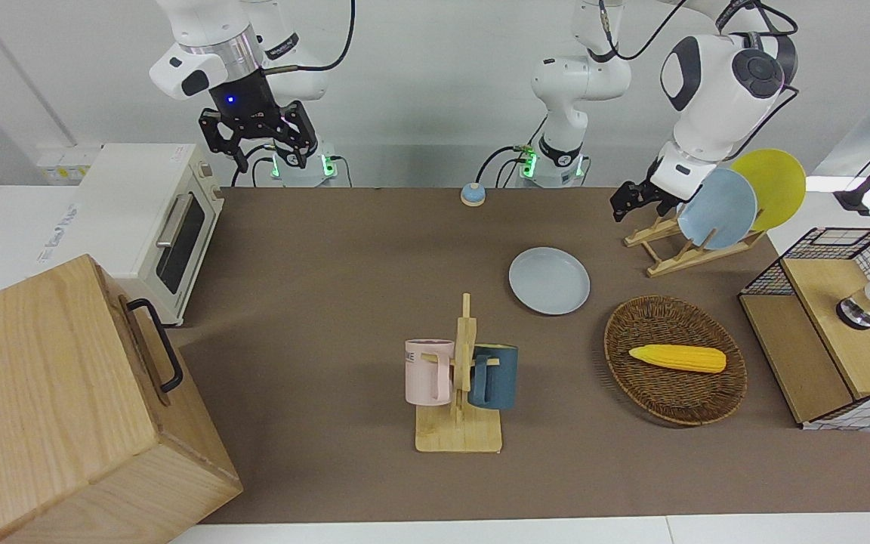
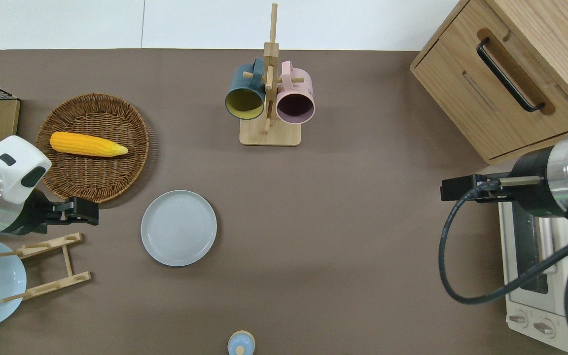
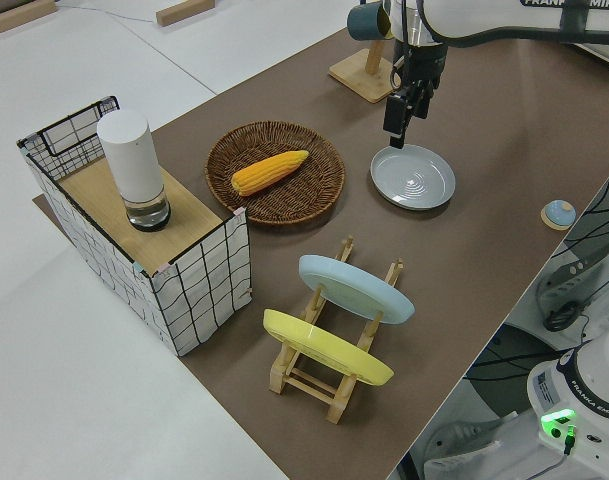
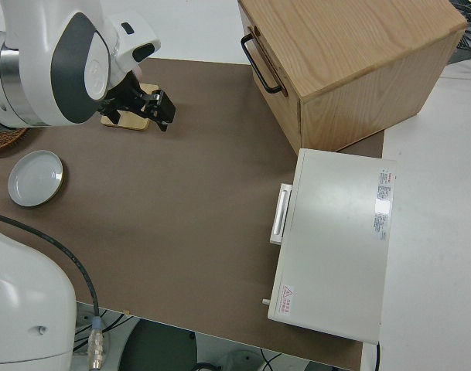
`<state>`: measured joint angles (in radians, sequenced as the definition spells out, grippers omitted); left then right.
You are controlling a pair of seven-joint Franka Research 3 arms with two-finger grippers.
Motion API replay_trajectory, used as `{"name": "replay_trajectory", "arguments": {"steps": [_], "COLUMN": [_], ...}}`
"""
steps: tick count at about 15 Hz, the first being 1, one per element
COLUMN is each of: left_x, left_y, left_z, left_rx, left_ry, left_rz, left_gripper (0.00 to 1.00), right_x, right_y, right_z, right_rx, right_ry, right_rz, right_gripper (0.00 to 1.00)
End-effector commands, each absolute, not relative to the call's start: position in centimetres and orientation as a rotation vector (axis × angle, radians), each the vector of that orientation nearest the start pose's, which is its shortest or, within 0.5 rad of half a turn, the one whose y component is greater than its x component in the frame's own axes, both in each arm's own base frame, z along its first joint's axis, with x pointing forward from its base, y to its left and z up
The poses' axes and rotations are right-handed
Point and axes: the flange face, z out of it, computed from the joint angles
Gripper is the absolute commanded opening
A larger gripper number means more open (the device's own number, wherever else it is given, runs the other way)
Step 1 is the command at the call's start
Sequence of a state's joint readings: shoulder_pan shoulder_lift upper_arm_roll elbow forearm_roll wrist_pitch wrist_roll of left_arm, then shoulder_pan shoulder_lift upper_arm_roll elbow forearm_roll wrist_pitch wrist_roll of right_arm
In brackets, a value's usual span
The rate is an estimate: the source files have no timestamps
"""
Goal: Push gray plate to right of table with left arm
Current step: 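Move the left gripper forward to the near edge of the gray plate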
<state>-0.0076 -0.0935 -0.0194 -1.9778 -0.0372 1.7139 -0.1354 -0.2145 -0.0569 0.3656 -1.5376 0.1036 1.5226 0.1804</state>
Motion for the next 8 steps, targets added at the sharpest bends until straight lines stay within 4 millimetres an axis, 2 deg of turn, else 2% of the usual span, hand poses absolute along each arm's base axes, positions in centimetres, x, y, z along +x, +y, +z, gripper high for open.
{"name": "replay_trajectory", "arguments": {"steps": [1, 4, 6, 8], "left_x": [49.8, 49.6, 49.6, 49.4], "left_y": [-2.2, -2.7, -2.9, -2.9], "left_z": [45.8, 43.5, 41.1, 39.9], "left_rx": [-3.156, -3.156, -3.153, -3.154], "left_ry": [-0.162, -0.150, -0.154, -0.154], "left_rz": [0.247, 0.245, 0.247, 0.235], "left_gripper": [0.99, 0.99, 0.99, 0.99], "right_x": [52.5, 52.5, 52.5, 52.5], "right_y": [9.8, 9.8, 9.8, 9.8], "right_z": [66.8, 66.8, 66.8, 66.8], "right_rx": [-3.035, -3.035, -3.035, -3.035], "right_ry": [0.038, 0.038, 0.038, 0.038], "right_rz": [-0.036, -0.036, -0.036, -0.036], "right_gripper": [0.996, 0.996, 0.996, 0.996]}}
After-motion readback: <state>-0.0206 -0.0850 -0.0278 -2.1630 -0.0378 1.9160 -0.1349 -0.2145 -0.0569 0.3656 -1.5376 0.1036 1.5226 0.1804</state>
